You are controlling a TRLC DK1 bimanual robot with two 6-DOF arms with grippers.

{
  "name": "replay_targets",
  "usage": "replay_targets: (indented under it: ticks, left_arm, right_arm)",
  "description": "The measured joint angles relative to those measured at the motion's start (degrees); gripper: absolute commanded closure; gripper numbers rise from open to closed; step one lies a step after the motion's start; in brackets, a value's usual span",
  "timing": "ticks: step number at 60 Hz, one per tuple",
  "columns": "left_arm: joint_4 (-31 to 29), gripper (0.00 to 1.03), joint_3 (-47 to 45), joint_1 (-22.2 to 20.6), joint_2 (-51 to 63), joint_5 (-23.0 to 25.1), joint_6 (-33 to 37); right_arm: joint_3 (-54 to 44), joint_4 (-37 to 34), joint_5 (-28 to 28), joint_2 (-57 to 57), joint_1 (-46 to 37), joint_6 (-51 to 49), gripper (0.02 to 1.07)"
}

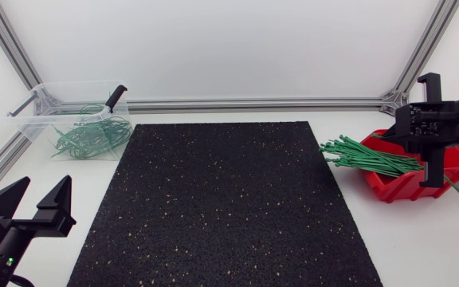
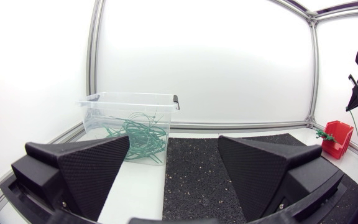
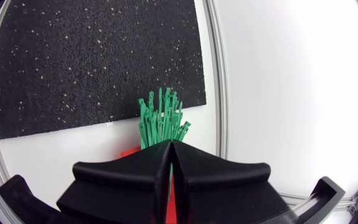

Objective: Take a green cable tie from the red box, thread the tail through the head to close it, then place it in the transparent bin on the left.

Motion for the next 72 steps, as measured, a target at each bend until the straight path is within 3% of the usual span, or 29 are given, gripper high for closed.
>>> replay_targets:
  ticks: [13,32,48,72]
  left_arm:
    - [0.0,0.04,0.0,0.0,0.0,0.0,0.0]
    - [0.0,0.04,0.0,0.0,0.0,0.0,0.0]
    - [0.0,0.04,0.0,0.0,0.0,0.0,0.0]
    - [0.0,0.04,0.0,0.0,0.0,0.0,0.0]
  right_arm:
    - [7.6,-12.8,-0.9,-2.0,8.3,5.9,1.01]
    - [15.1,-21.8,-0.2,-0.5,27.8,20.4,1.01]
    - [21.8,-23.2,-0.8,8.9,40.6,29.9,1.01]
    - [24.8,-20.6,-7.1,29.0,49.2,32.9,1.01]
